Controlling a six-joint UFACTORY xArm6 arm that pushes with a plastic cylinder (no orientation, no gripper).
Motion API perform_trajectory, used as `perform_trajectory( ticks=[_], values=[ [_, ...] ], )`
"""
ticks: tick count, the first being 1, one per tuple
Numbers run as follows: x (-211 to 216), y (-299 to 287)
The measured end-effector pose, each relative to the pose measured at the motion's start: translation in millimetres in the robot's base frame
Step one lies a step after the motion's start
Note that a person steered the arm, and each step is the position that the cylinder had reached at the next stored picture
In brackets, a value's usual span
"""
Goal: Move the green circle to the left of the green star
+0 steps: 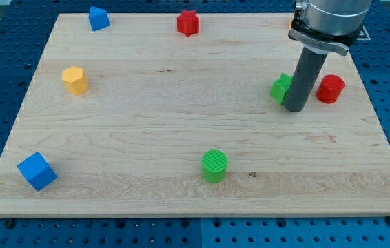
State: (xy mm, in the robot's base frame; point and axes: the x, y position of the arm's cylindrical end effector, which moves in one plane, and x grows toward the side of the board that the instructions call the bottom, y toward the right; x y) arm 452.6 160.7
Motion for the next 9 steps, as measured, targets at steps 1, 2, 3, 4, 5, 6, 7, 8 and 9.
perform_trajectory(
  ticks=[1, 2, 3, 4, 5, 6, 7, 8, 9],
  values=[
    [77.0, 0.0],
    [154.2, -15.9],
    [166.4, -44.6],
    [166.3, -111.5],
    [166.0, -125.4],
    [160.5, -125.4],
    [136.8, -134.5],
    [128.8, -141.5],
    [128.8, -148.7]
  ],
)
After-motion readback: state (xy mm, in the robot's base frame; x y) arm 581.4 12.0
